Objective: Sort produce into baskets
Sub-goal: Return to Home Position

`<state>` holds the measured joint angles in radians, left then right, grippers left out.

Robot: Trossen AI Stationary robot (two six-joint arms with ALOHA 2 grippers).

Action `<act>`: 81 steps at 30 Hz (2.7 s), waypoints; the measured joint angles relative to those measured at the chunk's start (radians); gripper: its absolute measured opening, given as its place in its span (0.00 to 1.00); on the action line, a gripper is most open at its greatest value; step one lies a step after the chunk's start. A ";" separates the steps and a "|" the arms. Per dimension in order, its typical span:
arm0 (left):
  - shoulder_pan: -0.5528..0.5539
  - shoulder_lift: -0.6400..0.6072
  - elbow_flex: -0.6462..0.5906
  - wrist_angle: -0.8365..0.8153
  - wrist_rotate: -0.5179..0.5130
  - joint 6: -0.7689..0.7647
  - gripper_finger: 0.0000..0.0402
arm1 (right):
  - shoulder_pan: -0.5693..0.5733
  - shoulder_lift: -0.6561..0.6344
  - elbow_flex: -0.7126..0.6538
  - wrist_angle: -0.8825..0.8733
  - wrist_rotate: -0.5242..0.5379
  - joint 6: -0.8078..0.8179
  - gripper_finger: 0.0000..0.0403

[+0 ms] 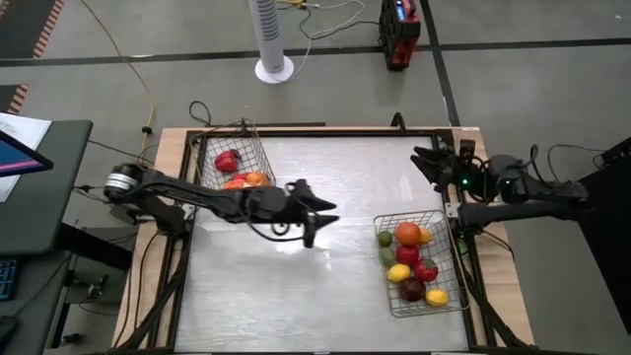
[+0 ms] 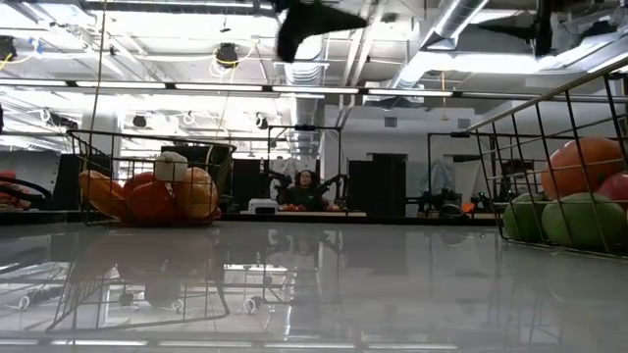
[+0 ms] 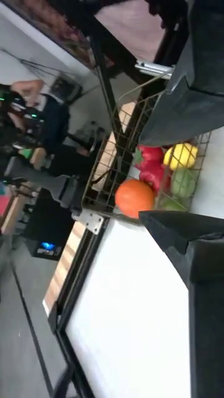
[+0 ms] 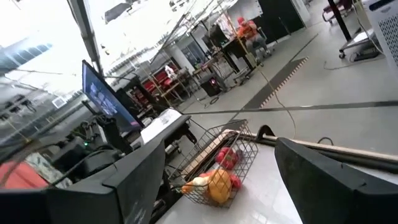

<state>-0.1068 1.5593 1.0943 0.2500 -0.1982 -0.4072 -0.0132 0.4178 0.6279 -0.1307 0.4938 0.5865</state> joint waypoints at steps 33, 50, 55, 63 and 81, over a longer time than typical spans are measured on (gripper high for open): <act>0.156 -0.590 -0.907 0.665 -0.074 -0.294 0.00 | -0.002 -0.408 -0.428 0.276 0.006 0.074 0.75; 0.160 -0.927 -1.036 0.455 -0.021 -0.323 0.00 | 0.002 -0.415 -0.318 0.275 -0.024 -0.035 0.75; 0.160 -1.040 -1.036 0.345 0.002 -0.258 0.00 | 0.002 -0.415 -0.283 0.268 -0.077 -0.063 0.75; 0.160 -1.242 -1.036 0.178 0.003 0.105 0.00 | 0.002 -0.414 -0.275 0.204 -0.107 -0.034 0.75; 0.160 -1.497 -1.036 -0.177 -0.147 0.451 0.00 | -0.004 -0.411 -0.325 -0.051 -0.105 0.150 0.75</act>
<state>0.0532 0.0626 0.0578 0.0734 -0.3450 0.0433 -0.0174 0.0067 0.3031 -0.1813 0.3893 0.7367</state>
